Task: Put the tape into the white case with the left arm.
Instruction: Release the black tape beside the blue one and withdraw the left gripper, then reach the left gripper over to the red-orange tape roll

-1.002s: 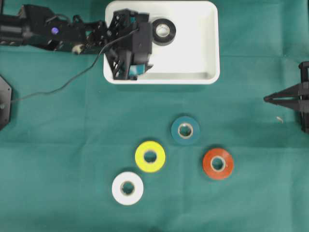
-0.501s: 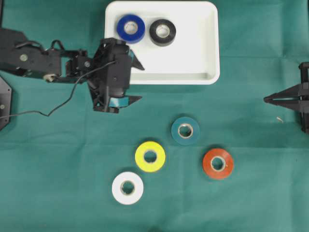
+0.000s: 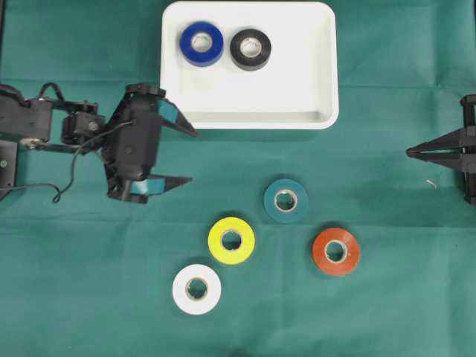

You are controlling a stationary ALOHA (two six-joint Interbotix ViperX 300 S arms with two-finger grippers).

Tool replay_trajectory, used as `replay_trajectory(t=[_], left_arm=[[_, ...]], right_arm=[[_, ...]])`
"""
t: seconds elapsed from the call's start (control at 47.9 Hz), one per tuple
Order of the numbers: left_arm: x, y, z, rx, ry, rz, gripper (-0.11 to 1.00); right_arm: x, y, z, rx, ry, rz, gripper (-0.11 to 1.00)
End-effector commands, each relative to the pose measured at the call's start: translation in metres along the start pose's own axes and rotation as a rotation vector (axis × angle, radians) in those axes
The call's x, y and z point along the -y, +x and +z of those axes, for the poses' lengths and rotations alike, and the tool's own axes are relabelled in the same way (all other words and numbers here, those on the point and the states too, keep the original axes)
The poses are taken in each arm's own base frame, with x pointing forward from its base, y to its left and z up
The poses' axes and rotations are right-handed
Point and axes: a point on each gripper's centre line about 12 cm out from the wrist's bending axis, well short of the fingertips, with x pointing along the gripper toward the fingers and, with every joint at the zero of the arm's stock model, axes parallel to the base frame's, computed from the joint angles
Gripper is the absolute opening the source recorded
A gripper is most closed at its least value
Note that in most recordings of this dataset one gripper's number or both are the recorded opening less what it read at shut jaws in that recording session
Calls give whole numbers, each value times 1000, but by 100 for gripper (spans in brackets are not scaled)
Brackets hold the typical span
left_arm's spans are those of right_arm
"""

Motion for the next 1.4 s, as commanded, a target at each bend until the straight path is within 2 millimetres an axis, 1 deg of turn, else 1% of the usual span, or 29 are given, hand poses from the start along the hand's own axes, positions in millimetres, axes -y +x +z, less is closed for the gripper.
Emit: replay_trajectory(t=[0.0, 0.188, 0.313, 0.48, 0.772, 0.939, 1.086, 1.336, 1.378], left_arm=[[6, -13, 13, 83, 12, -5, 92], [20, -27, 8, 163, 27, -25, 92], [22, -32, 6, 207, -5, -24, 92], [22, -30, 5, 201, -49, -29, 92], [22, -28, 5, 196, -54, -30, 92], [22, -27, 8, 201, -54, -30, 92], [23, -17, 13, 191, -52, -34, 92], [27, 15, 34, 181, -35, -49, 92], [28, 23, 37, 176, -34, -50, 92]], right_arm=[[0, 1, 4, 8, 0, -1, -9], [0, 1, 4, 8, 0, -1, -9], [0, 1, 4, 8, 0, -1, -9], [0, 1, 4, 8, 0, -1, -9], [0, 1, 4, 8, 0, -1, -9], [0, 1, 4, 8, 0, -1, -9], [0, 1, 4, 8, 0, -1, -9], [0, 1, 4, 8, 0, -1, -9], [0, 1, 4, 8, 0, -1, -9]])
